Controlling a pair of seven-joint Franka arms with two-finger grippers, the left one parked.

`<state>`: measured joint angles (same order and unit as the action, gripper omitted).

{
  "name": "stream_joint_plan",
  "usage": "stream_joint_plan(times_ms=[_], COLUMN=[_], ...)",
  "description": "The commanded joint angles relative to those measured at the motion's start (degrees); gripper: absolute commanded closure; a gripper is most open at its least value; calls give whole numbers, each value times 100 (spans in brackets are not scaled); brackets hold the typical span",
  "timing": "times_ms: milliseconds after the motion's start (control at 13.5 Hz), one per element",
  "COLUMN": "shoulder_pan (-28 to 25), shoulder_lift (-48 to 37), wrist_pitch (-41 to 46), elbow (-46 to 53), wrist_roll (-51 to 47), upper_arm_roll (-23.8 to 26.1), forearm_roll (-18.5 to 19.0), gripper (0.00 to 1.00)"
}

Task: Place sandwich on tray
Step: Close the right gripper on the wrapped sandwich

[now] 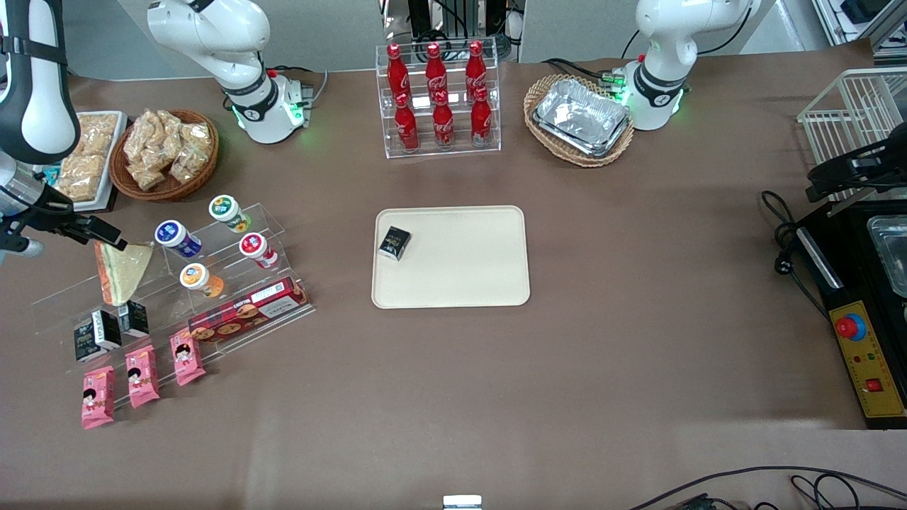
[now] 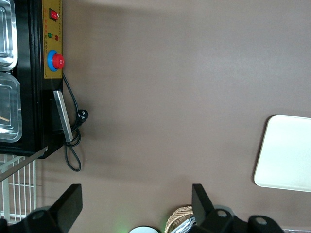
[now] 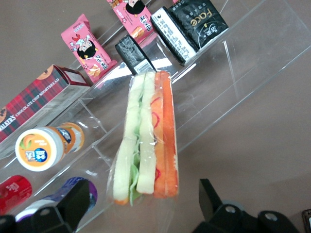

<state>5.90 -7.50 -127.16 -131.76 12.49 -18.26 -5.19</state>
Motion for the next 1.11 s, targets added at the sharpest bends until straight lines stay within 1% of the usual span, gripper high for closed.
stream_joint_plan(times_ms=[0, 371, 669, 743, 817, 891, 966, 1040], shoulder_pan=[-28, -238, -177, -168, -168, -160, -159, -159], shoulder_lift=[169, 240, 363, 389, 424, 433, 442, 460], wrist_pitch=[-229, -282, -432, -441, -441, -441, -441, -441], elbow=[-34, -131, -131, -131, -131, -131, -131, -131], wrist_roll=[-45, 7, 113, 122, 122, 113, 113, 113], upper_arm_roll=[24, 41, 33, 33, 24, 24, 24, 24], forearm_roll=[-97, -88, -97, -97, -97, -97, -97, -97], gripper=[0, 0, 0, 4, 17, 41, 56, 76])
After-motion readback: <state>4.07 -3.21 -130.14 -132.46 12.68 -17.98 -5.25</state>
